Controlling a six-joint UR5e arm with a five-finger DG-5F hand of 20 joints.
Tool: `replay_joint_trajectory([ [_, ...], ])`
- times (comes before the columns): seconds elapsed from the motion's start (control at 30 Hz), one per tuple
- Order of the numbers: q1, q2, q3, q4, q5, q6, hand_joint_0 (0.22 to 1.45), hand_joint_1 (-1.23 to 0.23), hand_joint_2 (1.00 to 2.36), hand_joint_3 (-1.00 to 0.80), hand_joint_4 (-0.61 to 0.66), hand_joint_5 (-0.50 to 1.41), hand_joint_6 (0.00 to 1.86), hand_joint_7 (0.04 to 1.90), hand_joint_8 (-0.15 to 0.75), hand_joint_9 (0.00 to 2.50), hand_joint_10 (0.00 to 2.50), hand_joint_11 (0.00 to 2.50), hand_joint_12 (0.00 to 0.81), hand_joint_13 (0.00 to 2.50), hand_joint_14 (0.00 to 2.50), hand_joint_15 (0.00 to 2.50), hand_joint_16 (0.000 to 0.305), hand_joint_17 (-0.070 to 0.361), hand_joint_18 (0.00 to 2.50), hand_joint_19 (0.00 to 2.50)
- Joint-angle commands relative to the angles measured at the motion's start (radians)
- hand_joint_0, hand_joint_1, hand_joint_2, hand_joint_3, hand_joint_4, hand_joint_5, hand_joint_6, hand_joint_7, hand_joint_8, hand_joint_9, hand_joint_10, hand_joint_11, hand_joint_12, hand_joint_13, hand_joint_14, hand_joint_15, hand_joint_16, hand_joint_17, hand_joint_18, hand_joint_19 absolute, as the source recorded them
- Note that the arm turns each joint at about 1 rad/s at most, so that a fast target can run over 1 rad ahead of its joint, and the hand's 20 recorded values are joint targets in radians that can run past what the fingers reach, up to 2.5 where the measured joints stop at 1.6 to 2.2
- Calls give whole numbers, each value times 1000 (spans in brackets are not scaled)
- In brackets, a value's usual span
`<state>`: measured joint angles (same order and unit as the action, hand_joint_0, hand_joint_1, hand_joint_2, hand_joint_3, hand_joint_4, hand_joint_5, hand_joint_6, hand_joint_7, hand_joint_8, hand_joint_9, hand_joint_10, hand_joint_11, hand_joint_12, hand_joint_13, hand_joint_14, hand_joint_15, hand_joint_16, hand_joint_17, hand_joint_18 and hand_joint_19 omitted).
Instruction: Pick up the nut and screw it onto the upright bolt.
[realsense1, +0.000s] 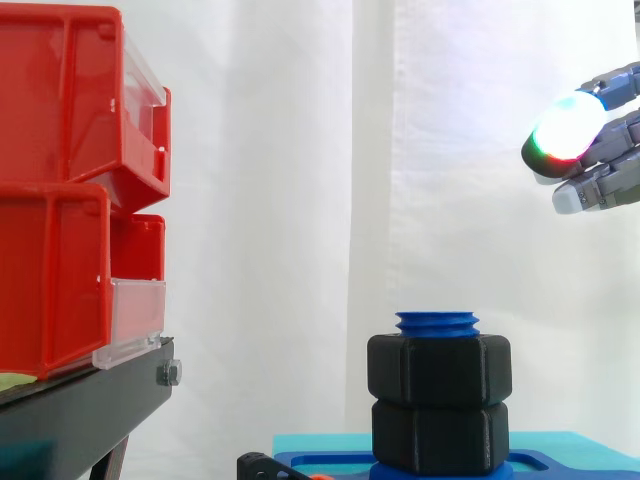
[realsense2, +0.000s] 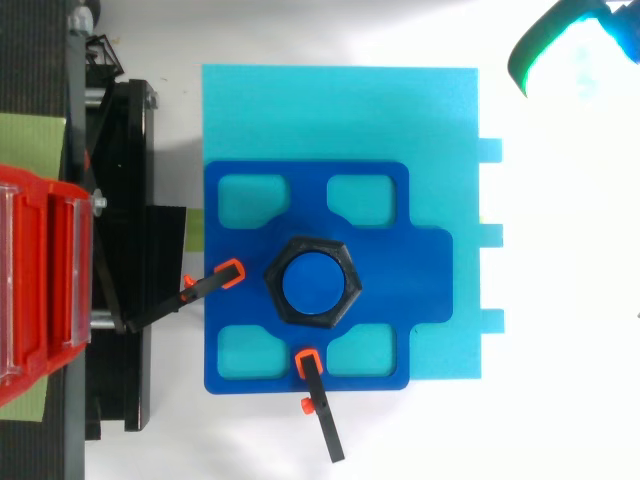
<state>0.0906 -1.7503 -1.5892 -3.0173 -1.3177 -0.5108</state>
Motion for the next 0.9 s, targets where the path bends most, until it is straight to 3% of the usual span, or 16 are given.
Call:
replay_joint_trajectory([
  [0.0, 0, 0, 0, 0, 0, 0, 494, -515, 1000, -500, 101, -253, 501, 641, 202, 0, 0, 0, 354, 0, 0, 0, 51, 115, 0, 0],
  [0.87, 0, 0, 0, 0, 0, 0, 505, -495, 1000, -500, 98, -253, 502, 674, 198, 0, 0, 0, 350, 0, 0, 0, 50, 112, 0, 0],
])
